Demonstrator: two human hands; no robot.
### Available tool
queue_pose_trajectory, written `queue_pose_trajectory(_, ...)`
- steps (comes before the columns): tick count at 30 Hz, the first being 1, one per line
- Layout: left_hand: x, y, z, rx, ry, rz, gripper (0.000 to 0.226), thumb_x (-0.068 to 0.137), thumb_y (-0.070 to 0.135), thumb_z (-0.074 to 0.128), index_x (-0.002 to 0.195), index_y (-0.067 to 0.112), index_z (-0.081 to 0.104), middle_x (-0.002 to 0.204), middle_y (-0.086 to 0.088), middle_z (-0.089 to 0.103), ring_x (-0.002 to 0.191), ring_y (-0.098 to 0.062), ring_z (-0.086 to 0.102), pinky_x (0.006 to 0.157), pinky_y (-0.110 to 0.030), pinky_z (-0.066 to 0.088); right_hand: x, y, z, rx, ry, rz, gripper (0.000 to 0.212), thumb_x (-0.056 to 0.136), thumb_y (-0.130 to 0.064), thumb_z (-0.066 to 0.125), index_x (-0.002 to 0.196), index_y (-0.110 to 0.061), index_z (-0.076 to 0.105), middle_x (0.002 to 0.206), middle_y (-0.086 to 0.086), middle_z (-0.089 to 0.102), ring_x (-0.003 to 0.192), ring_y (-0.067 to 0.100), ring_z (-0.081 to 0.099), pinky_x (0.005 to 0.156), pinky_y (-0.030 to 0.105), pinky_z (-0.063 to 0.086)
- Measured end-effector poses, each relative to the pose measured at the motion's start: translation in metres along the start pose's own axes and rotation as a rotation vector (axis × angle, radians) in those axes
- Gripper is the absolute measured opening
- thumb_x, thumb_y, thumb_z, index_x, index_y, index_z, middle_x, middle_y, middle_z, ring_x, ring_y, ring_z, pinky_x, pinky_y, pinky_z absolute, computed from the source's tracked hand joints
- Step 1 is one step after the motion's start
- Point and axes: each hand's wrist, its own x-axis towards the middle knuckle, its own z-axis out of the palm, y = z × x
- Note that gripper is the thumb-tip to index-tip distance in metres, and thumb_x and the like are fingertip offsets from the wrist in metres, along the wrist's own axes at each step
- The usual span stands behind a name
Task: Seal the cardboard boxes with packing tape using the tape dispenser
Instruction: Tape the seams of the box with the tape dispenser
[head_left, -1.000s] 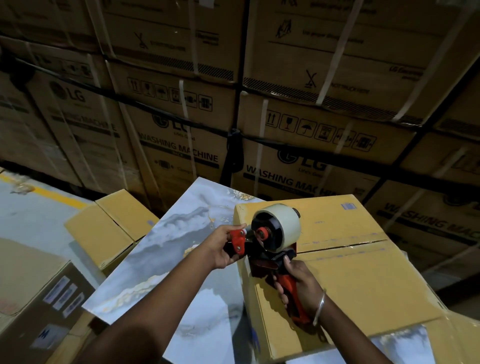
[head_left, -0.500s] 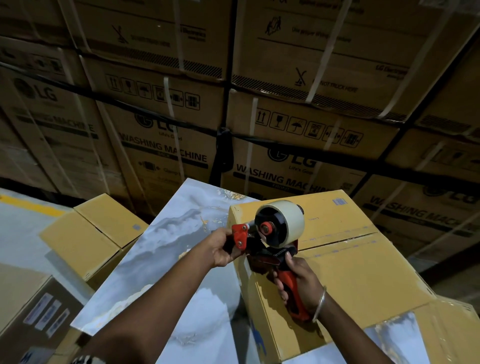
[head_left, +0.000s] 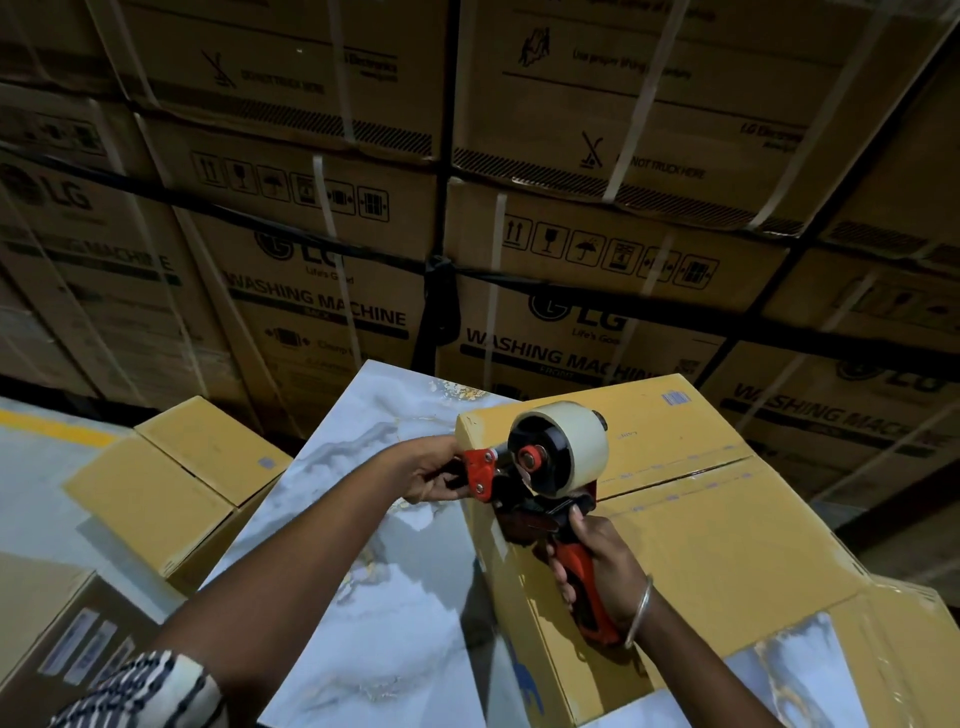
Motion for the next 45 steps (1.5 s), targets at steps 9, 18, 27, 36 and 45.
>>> queue_pose_trajectory(9, 0.008, 0.009, -0.011, 0.107, -0.101, -0.082, 0.040, 0.085, 0.043, 0.071, 0.098, 0.008, 0.061, 0.085, -0.008, 0.074, 0.080, -0.020, 0.075, 0.062, -0.026, 0.060, 0.000, -0.001, -0.008, 0.011, 0.034, 0.014, 0.077, 0.077, -0.076, 0.064, 0.076, 0.001, 0.061, 0.057, 0.016, 0.047, 0.036, 0.021, 0.041, 0.040, 0.025, 0.035)
queue_pose_trajectory(18, 0.022, 0.010, 0.002, -0.006, -0.095, -0.115, 0.013, 0.100, 0.015, 0.055, 0.103, 0.002, 0.057, 0.070, -0.014, 0.070, 0.066, -0.022, 0.072, 0.052, -0.033, 0.061, 0.004, -0.004, -0.008, 0.001, 0.033, -0.004, 0.082, 0.074, -0.077, 0.067, 0.079, 0.004, 0.060, 0.057, 0.016, 0.050, 0.035, 0.020, 0.045, 0.039, 0.026, 0.037)
queue_pose_trajectory(27, 0.030, 0.008, 0.003, 0.162, -0.031, -0.077, 0.018, 0.103, 0.011, 0.049, 0.095, 0.000, 0.060, 0.070, -0.015, 0.070, 0.056, -0.017, 0.070, 0.049, -0.024, 0.058, 0.005, -0.005, -0.007, 0.004, 0.043, 0.022, 0.069, 0.083, -0.066, 0.056, 0.079, 0.003, 0.060, 0.057, 0.015, 0.050, 0.036, 0.020, 0.045, 0.040, 0.025, 0.037)
queue_pose_trajectory(36, 0.045, 0.030, 0.001, 0.568, 0.162, 0.135, 0.017, 0.084, -0.008, 0.060, 0.069, 0.002, 0.063, 0.064, -0.017, 0.057, 0.061, -0.026, 0.061, 0.068, -0.032, 0.051, 0.011, -0.001, 0.016, -0.057, 0.138, 0.059, 0.058, 0.088, -0.058, 0.050, 0.078, -0.001, 0.055, 0.056, 0.013, 0.050, 0.038, 0.021, 0.042, 0.042, 0.025, 0.033)
queue_pose_trajectory(45, 0.068, 0.061, -0.011, 0.834, 0.392, 0.312, 0.041, 0.080, -0.007, 0.062, 0.047, 0.009, 0.045, 0.039, -0.002, 0.042, 0.031, -0.011, 0.037, 0.036, -0.017, 0.027, 0.017, 0.002, 0.038, 0.011, 0.247, 0.079, 0.059, 0.091, -0.061, 0.061, 0.075, -0.005, 0.050, 0.054, 0.010, 0.046, 0.038, 0.018, 0.037, 0.042, 0.023, 0.028)
